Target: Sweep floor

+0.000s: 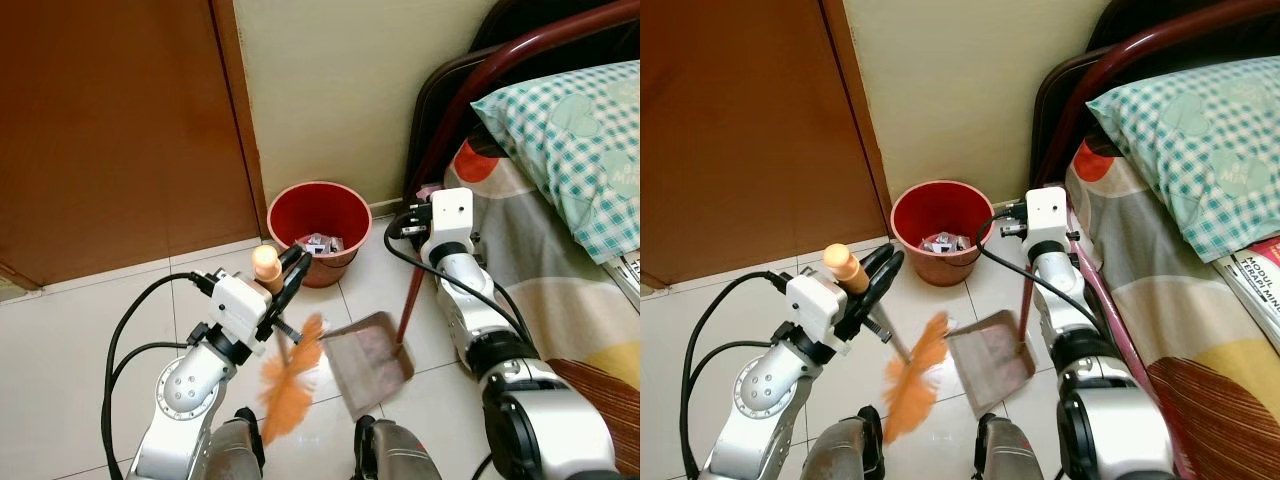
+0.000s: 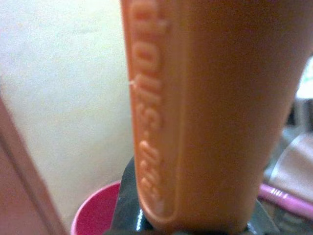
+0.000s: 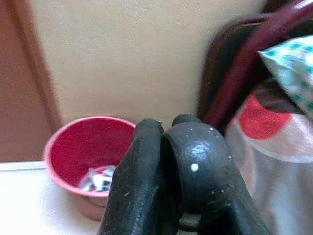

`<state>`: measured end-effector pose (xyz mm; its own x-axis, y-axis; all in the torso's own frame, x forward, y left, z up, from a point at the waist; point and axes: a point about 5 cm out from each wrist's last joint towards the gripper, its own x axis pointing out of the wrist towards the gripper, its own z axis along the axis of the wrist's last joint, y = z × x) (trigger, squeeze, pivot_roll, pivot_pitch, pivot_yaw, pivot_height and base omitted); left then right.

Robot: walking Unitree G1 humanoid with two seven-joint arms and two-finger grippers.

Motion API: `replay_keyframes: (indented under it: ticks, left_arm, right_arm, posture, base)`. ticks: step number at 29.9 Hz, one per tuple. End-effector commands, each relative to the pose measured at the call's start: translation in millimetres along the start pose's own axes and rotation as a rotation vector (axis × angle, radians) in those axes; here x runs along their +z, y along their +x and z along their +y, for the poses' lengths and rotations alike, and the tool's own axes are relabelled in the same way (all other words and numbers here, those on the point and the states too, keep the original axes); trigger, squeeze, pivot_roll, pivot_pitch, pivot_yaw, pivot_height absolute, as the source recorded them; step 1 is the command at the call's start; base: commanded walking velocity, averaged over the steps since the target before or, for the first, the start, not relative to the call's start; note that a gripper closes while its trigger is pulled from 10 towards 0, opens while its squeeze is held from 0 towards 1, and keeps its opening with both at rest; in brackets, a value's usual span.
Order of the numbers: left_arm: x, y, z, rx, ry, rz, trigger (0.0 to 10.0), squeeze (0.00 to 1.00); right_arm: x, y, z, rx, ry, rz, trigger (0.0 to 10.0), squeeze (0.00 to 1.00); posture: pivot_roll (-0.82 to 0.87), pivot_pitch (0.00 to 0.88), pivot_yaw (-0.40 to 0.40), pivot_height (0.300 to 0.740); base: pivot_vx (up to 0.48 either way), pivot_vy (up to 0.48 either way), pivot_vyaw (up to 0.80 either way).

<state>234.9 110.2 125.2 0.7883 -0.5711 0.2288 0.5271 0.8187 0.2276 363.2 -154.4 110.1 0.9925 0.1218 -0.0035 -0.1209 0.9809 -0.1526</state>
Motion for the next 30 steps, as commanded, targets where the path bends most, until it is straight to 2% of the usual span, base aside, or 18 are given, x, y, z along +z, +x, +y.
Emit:
replay_keyframes:
  ticks: [1, 5, 8, 10, 11, 13, 14, 16, 18, 25, 28, 30]
  left_arm:
    - [-12.2, -7.8, 6.3, 0.027, 0.033, 0.074, 10.0, 0.00]
    - [-14.7, -5.6, 9.9, 0.045, 0.026, 0.079, 10.0, 0.00]
    - [-14.1, -1.2, 7.9, 0.030, -0.003, 0.096, 10.0, 0.00]
    - [-17.1, -1.9, 7.0, 0.036, 0.007, 0.125, 10.0, 0.00]
    - [-23.2, -3.9, 8.1, 0.051, 0.024, 0.170, 10.0, 0.00]
    - [-23.2, -3.9, 8.1, 0.051, 0.024, 0.170, 10.0, 0.00]
    - [-31.2, -7.3, 12.0, 0.094, 0.042, 0.223, 10.0, 0.00]
    - [-35.5, -8.4, 16.7, 0.136, 0.063, 0.259, 10.0, 0.00]
    - [-36.9, -7.0, 18.4, 0.150, 0.063, 0.263, 10.0, 0.00]
    - [-37.4, -4.4, 17.6, 0.152, 0.047, 0.263, 10.0, 0.00]
    - [-30.7, 1.0, 4.9, 0.075, -0.018, 0.203, 10.0, 0.00]
    - [-25.5, 4.7, -2.9, 0.023, -0.032, 0.169, 10.0, 0.00]
  right_arm:
    - [-5.7, -5.0, -2.1, 0.058, -0.008, 0.020, 10.0, 0.00]
    - [-11.7, -8.4, -5.8, 0.084, -0.036, 0.064, 10.0, 0.00]
    - [-17.8, -13.5, -15.8, 0.095, -0.099, 0.114, 10.0, 0.00]
    - [-16.1, -13.3, -20.2, 0.075, -0.101, 0.108, 10.0, 0.00]
    - [-13.1, -12.1, -24.7, 0.041, -0.106, 0.093, 10.0, 0.00]
    - [-13.1, -12.1, -24.7, 0.041, -0.106, 0.093, 10.0, 0.00]
    - [-2.3, -8.0, -37.1, -0.058, -0.105, 0.044, 10.0, 0.00]
    - [8.0, -4.8, -47.1, -0.142, -0.076, 0.000, 10.0, 0.00]
    - [16.5, -2.6, -51.0, -0.183, -0.048, -0.023, 10.0, 0.00]
    - [23.6, -1.2, -48.7, -0.180, -0.041, -0.025, 10.0, 0.00]
    - [31.3, -2.3, -54.7, -0.302, -0.021, -0.102, 10.0, 0.00]
    - [33.4, -2.4, -54.4, -0.333, 0.006, -0.129, 10.0, 0.00]
  posture:
    - [0.03, 0.151, -0.049, 0.740]
    - [0.02, 0.138, -0.050, 0.740]
    - [0.01, 0.125, -0.053, 0.740]
    - [0.01, 0.122, -0.052, 0.740]
    - [0.01, 0.116, -0.051, 0.740]
    - [0.01, 0.116, -0.051, 0.740]
    - [0.01, 0.110, -0.049, 0.740]
    - [0.01, 0.107, -0.049, 0.740]
    - [0.01, 0.100, -0.049, 0.740]
    - [0.01, 0.098, -0.050, 0.740]
    - [0.01, 0.106, -0.048, 0.740]
    - [0.02, 0.111, -0.047, 0.740]
  base:
    - [0.000, 0.000, 0.00]
    - [0.000, 0.000, 0.00]
    - [0.000, 0.000, 0.00]
    - [0.000, 0.000, 0.00]
    - [0.000, 0.000, 0.00]
    - [0.000, 0.000, 0.00]
    - [0.000, 0.000, 0.00]
    - [0.000, 0.000, 0.00]
    - [0.000, 0.000, 0.00]
    - [0.000, 0.000, 0.00]
    - [0.000, 0.000, 0.00]
    - [0.000, 0.000, 0.00]
